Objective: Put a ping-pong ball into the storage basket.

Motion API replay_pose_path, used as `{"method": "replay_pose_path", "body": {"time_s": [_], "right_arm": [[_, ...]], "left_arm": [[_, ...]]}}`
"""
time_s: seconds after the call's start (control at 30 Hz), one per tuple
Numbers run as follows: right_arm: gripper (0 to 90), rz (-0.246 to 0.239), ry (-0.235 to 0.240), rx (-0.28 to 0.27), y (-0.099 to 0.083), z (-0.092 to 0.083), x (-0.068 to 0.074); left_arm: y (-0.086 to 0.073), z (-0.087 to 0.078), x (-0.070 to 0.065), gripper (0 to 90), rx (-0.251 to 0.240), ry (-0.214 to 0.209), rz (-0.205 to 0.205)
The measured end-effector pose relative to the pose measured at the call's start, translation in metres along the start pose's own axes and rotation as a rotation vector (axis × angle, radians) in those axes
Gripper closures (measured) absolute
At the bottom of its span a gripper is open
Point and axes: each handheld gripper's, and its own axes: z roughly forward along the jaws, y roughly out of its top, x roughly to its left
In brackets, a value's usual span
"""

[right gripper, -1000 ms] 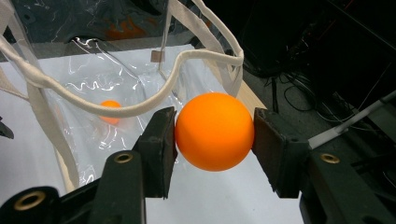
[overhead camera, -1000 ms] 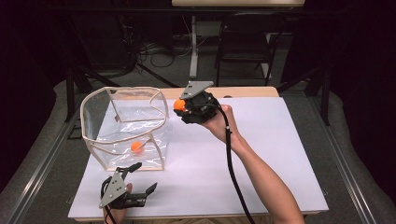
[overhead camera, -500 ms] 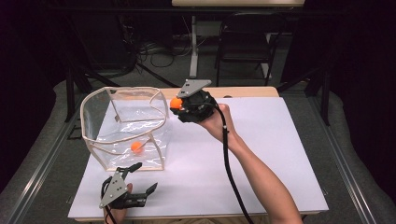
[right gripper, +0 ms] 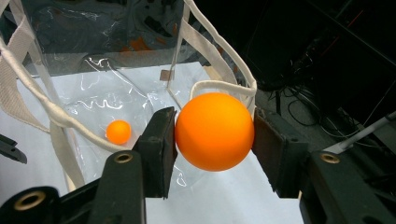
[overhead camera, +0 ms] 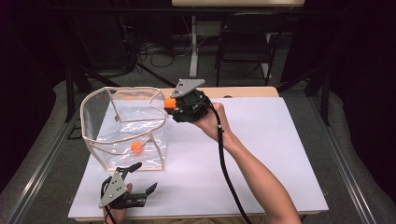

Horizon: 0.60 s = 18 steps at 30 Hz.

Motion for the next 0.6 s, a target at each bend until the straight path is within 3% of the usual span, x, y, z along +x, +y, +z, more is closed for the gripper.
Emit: {"method": "replay_pose_path", "body": {"time_s": [0.6], "right_arm": [[50.3,-0.024,0.014,-0.018,0.011,0.006,0.009]], "left_arm": [[0.0,0.0,0.0,15.7,-0.003,0.001,0.0]]}}
